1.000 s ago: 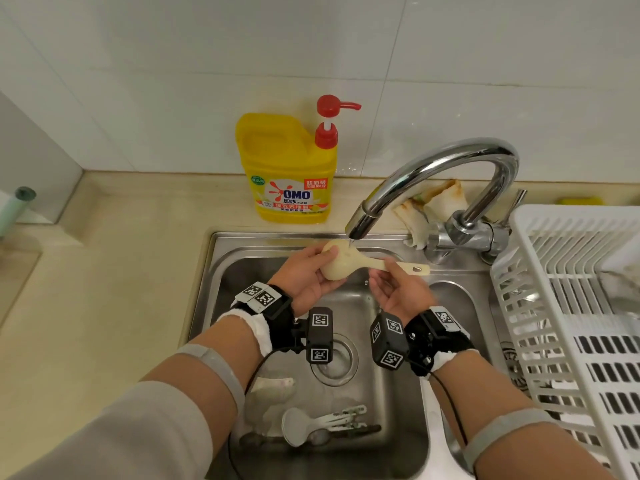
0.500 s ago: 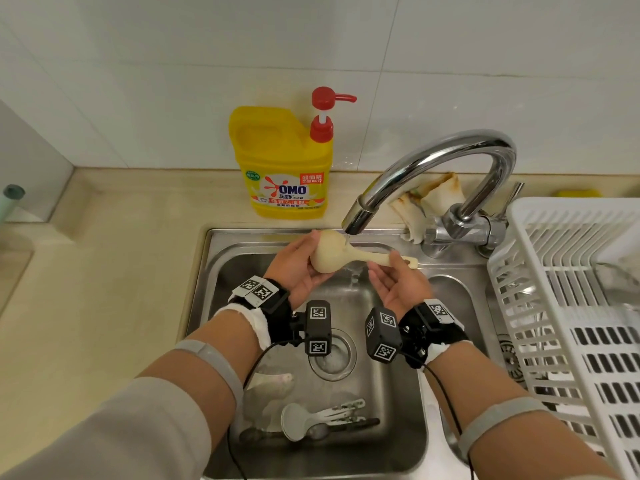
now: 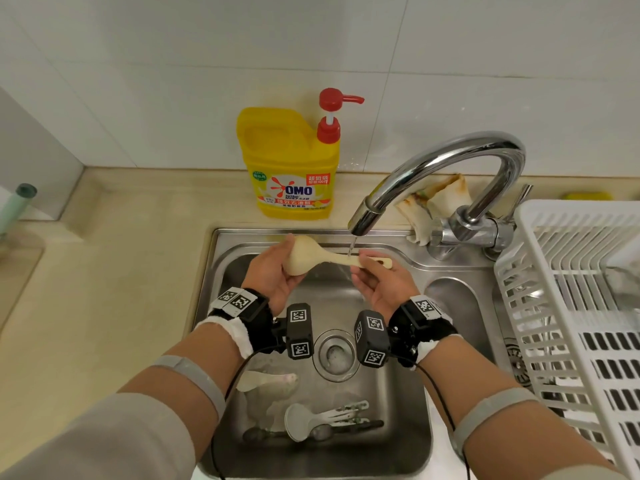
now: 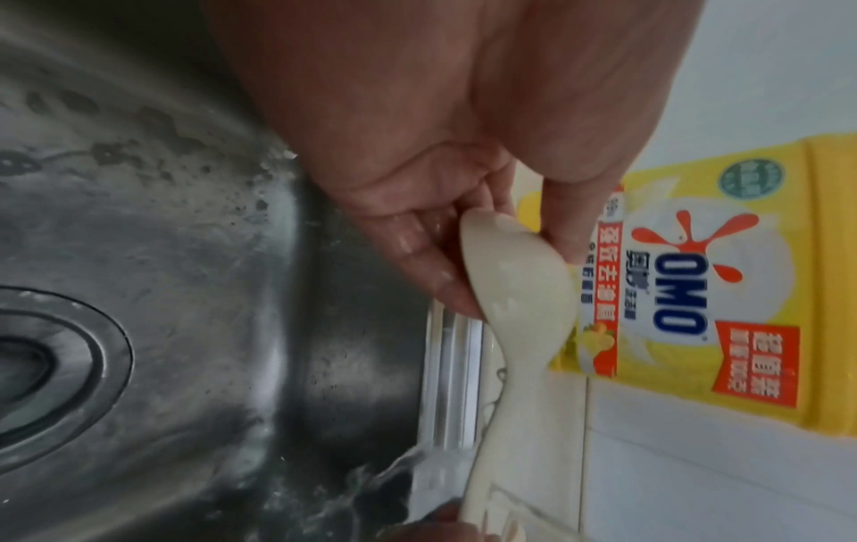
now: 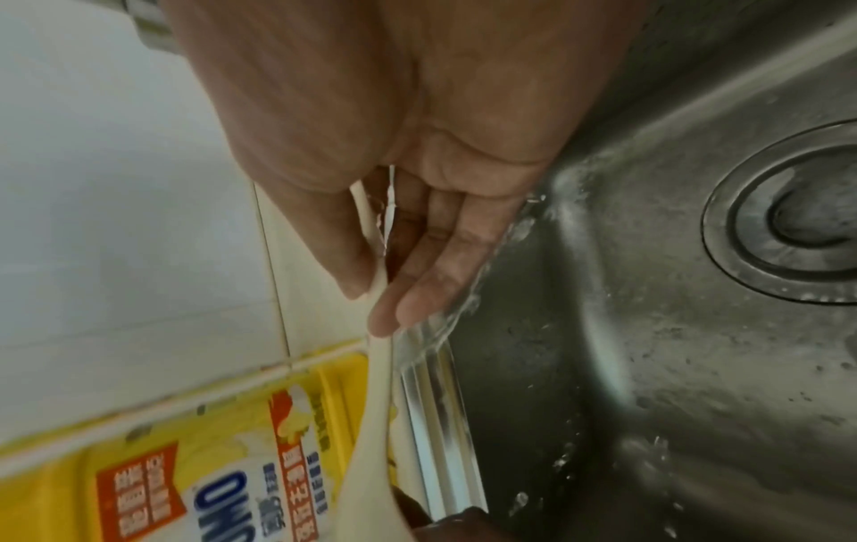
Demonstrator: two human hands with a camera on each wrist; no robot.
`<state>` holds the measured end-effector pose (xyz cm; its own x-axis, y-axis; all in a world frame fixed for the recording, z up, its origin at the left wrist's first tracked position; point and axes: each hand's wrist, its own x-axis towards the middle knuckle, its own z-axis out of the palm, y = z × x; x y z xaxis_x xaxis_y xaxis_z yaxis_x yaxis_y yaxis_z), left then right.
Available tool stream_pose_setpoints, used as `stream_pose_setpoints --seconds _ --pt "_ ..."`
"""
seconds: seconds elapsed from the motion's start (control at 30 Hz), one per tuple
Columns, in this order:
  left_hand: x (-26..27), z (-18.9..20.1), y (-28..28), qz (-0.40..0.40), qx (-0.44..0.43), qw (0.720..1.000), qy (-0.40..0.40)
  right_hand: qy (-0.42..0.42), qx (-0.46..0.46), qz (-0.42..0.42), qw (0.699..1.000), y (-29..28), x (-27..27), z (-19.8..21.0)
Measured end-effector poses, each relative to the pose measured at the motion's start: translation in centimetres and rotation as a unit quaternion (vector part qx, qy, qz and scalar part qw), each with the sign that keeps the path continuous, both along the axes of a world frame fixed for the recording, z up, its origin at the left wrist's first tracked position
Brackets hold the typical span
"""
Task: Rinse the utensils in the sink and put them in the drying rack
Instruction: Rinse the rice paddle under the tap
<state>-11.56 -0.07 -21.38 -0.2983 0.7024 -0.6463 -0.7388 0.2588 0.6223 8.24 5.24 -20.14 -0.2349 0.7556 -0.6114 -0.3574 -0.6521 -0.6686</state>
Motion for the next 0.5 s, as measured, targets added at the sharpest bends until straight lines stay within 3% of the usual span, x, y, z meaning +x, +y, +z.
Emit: stream_pose_setpoints --seconds 0.13,0.33,0.5 --pt "-1.6 -0.4 -0.6 0.04 -0.025 0.999 0.016 -0.024 0.004 0.021 0.999 -0.2 -1.3 0.1" --pt "-3.2 -0.8 -0.9 0.089 -0.074 0.992 0.046 0.02 -0.004 0.041 0.999 -0.4 -2.5 0.6" --pt "-2.2 -0.8 -1.1 0.025 -0.069 0.997 0.03 0.041 -0.009 0.018 0.999 0.1 -2.3 0.5"
